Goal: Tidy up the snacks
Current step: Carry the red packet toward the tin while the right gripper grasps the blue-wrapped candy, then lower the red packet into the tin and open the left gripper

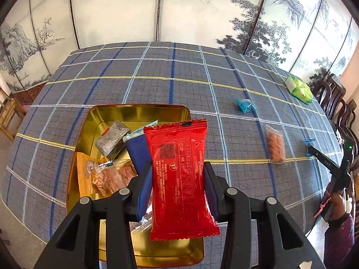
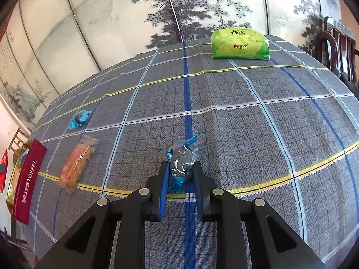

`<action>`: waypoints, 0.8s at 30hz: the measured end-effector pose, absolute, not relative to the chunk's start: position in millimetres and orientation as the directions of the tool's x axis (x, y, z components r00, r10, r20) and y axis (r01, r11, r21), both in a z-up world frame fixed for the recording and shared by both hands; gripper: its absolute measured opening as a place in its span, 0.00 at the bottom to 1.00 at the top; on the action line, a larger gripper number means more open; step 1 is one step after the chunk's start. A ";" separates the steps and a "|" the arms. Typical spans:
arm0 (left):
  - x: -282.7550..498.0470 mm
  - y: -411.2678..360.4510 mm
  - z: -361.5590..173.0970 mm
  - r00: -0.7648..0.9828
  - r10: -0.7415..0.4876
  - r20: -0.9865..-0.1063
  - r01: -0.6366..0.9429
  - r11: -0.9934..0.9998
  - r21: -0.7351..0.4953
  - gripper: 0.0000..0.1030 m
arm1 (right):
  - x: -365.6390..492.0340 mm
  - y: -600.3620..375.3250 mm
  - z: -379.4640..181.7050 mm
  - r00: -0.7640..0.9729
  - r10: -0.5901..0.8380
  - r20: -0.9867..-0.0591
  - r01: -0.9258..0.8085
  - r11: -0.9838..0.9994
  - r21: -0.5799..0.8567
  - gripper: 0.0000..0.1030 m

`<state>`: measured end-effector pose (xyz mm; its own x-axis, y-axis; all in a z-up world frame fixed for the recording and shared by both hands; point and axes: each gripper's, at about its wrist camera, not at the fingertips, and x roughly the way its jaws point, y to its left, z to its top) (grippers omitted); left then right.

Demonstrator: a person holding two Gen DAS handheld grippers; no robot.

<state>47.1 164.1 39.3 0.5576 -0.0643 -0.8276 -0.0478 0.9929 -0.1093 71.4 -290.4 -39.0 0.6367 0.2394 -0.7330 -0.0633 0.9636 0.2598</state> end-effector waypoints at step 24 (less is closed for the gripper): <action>97.8 172.9 1.6 0.520 0.017 -0.854 -0.099 0.994 -0.041 0.38 | 71.6 -290.4 -39.3 0.637 0.238 -0.733 -0.064 0.964 0.258 0.21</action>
<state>97.8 172.9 1.6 0.5204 0.0169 -0.8538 -0.0993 0.9942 -0.0409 71.6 -290.4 -39.3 0.6369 0.2384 -0.7332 -0.0639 0.9640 0.2580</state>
